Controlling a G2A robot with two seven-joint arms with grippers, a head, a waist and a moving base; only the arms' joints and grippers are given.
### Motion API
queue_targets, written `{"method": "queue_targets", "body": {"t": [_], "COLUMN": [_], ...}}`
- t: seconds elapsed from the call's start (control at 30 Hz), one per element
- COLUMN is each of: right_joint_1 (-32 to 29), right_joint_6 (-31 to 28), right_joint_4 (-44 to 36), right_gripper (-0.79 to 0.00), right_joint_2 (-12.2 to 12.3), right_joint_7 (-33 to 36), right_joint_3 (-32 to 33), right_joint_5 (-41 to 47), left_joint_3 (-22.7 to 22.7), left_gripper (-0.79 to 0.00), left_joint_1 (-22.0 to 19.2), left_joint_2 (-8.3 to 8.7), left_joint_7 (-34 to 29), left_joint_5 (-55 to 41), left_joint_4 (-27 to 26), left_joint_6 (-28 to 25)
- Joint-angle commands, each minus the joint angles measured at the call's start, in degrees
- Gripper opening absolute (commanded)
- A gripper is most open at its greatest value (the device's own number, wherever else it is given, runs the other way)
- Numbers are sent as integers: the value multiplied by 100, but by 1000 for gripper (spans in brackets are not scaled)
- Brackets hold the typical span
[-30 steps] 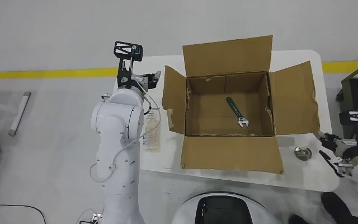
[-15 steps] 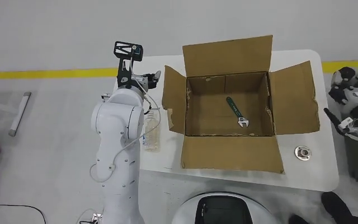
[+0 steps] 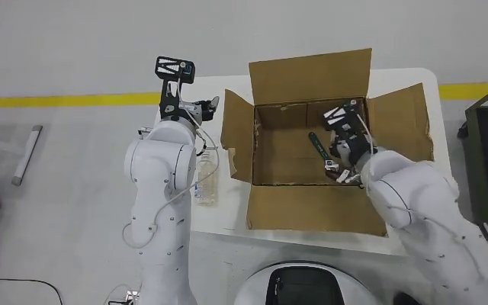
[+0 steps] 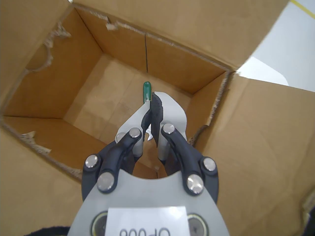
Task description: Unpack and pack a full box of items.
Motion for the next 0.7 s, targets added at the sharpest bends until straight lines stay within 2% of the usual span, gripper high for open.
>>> {"method": "queue_targets", "body": {"t": [0.0,0.03,0.07,0.23,0.37,0.53,0.67], "right_joint_1": [380,544,711,1540,2014,2361,2477], "right_joint_6": [52,-2,-86,-385,-302,-289,-255], "right_joint_4": [613,904,1153,2431,3175,3825,3973], "right_gripper": [-406,-126,0,0,0,0,0], "right_joint_2": [-59,-81,-111,-283,-427,-564,-613], "right_joint_7": [49,140,228,505,700,959,1054], "right_joint_3": [-295,-437,-589,-1060,-1351,-1617,-1691], "right_joint_5": [-33,-157,-183,221,469,656,698], "left_joint_3": [0,0,0,0,0,0,0], "left_gripper": [0,0,0,0,0,0,0], "left_joint_1": [0,0,0,0,0,0,0], "left_joint_2": [0,0,0,0,0,0,0], "left_joint_7": [0,0,0,0,0,0,0], "left_joint_5": [0,0,0,0,0,0,0], "left_joint_4": [0,0,0,0,0,0,0], "left_joint_6": [0,0,0,0,0,0,0]}}
